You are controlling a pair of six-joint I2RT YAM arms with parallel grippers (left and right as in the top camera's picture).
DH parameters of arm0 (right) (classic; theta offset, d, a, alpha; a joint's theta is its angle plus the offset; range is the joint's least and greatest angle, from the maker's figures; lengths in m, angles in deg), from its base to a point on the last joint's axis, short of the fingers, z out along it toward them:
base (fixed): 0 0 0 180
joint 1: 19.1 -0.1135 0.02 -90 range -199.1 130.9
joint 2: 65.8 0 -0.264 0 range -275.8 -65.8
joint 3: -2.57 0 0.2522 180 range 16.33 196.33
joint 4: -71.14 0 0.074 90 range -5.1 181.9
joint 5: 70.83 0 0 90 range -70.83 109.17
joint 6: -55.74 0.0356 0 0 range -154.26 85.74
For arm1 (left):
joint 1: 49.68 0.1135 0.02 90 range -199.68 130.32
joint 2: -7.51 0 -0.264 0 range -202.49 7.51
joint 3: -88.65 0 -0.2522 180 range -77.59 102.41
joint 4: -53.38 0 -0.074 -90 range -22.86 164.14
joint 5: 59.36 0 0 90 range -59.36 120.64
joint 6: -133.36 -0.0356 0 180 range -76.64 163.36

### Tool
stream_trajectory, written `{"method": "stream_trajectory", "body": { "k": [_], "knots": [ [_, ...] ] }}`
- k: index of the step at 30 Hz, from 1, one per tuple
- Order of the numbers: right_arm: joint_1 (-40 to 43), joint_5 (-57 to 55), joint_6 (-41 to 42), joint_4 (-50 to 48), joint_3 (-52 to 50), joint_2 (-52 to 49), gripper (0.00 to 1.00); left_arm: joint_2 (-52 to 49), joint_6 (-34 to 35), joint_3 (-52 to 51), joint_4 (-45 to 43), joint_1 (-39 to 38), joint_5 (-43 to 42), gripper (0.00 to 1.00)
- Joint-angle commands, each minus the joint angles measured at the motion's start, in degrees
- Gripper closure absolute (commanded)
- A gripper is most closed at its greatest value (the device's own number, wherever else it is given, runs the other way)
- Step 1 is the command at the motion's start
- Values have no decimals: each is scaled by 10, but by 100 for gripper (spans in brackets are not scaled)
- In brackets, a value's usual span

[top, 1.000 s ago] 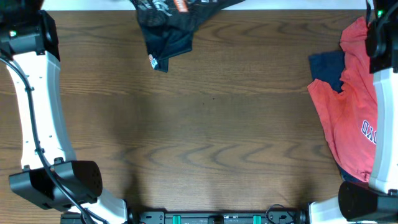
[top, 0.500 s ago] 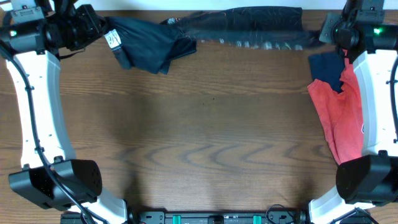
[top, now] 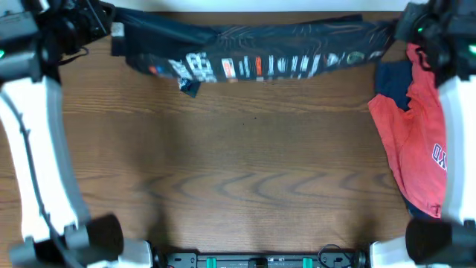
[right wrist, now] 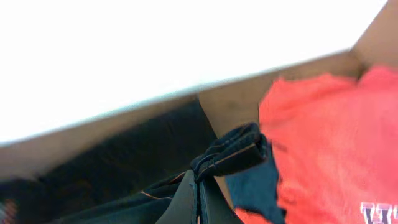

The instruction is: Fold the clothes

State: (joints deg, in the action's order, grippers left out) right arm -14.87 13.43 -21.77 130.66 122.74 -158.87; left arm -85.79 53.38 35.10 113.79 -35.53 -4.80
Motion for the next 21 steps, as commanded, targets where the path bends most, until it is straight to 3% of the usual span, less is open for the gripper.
{"method": "stream_trajectory", "body": {
  "k": [1,12,21],
  "knots": [
    [10,11,-8,-10,31,79,99,83,-12,9,-5,5,-4,94],
    [10,17,-14,-37,31,235,99,265,-12,9,-14,5,-1,94],
    [10,17,-14,-54,31,278,99,306,-12,9,-9,5,-1,94]
  ]
}}
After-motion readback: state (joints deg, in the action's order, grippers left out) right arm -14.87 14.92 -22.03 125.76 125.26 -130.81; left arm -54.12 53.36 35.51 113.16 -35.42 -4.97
